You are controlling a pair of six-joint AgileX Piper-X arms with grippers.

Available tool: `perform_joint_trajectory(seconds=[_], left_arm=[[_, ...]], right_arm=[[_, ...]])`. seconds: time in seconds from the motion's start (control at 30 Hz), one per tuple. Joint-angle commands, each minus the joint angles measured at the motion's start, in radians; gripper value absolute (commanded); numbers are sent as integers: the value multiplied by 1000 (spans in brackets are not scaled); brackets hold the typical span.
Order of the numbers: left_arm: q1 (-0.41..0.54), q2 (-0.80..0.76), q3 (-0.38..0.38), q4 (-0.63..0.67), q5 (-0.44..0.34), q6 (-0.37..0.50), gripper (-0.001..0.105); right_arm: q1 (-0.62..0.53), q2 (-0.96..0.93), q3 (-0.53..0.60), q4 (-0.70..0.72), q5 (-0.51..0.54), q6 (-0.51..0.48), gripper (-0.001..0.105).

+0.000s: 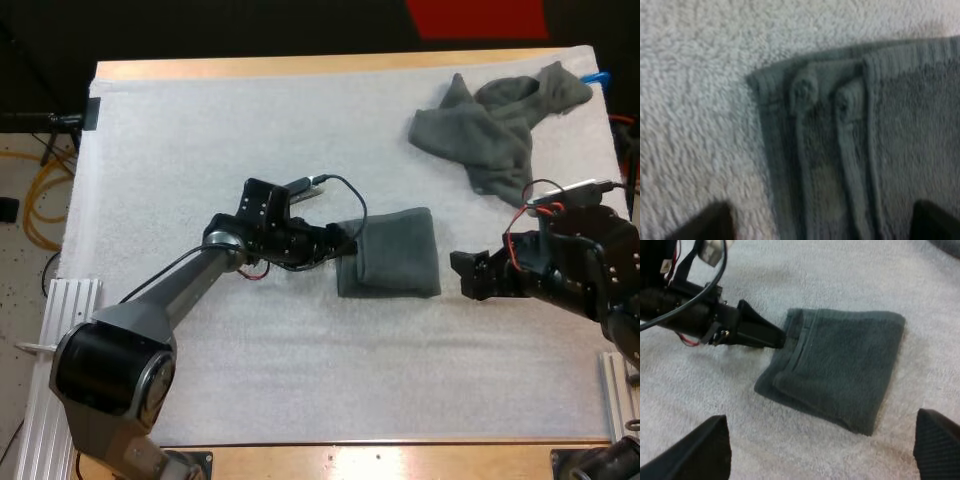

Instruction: Pick towel from pile fold and stack

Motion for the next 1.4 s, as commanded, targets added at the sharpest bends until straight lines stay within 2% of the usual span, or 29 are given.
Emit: perform_joint_trajectory(seconds=[0.0, 0.1, 0.27, 0.4, 0.47, 0.5, 0.57, 0.6, 0.63, 0.67, 0.7, 0.8, 1.0, 1.07, 1.1, 1.17, 1.2, 1.37], left_arm=[[-27, 10, -9, 21, -20, -19, 72], [-78, 28, -35, 52, -69, -32, 72], [-153, 81, -120, 57, -39, -67, 71], [-177, 112, -171, 57, -23, -85, 71], [-178, 119, -184, 57, -24, -85, 66], [-180, 121, -184, 57, -24, -85, 59], [-179, 120, -184, 57, -24, -85, 33], [-179, 120, -184, 57, -24, -85, 26], [-179, 120, -184, 68, -24, -85, 9], [-179, 120, -184, 80, -24, -78, 0], [-179, 118, -184, 91, -28, -67, 0], [-170, 107, -186, 150, -76, 6, 0], [-72, 49, -186, 372, -233, 242, 0], [3, 27, -186, 450, -301, 338, 0], [18, 23, -186, 464, -325, 353, 0], [107, 4, -186, 538, -420, 443, 0], [131, 1, -186, 555, -437, 465, 0], [327, -11, -186, 648, -626, 615, 0]], right_arm=[[1, -5, 5, 3, 3, 0, 72], [1, -5, 17, 3, 3, 0, 72], [1, -5, 18, 10, 3, 0, 72], [1, -5, 18, 10, 3, 0, 72], [1, -5, 18, 10, 3, 0, 72], [1, -5, 18, 10, 3, 0, 72], [1, -5, 18, 10, 3, -5, 72], [1, -5, 18, 10, 3, -7, 72], [1, -5, 18, 10, 3, -8, 72], [1, -5, 18, 10, 3, -8, 72], [1, -5, 18, 10, 3, -8, 72], [1, -5, 18, 10, 3, -8, 72], [1, -5, 18, 10, 3, -8, 72], [1, -5, 18, 10, 3, -8, 72], [1, -5, 18, 10, 3, -8, 72], [1, -5, 18, 10, 3, -8, 72], [1, -5, 18, 10, 3, -8, 72], [1, -5, 18, 10, 3, -8, 72]])
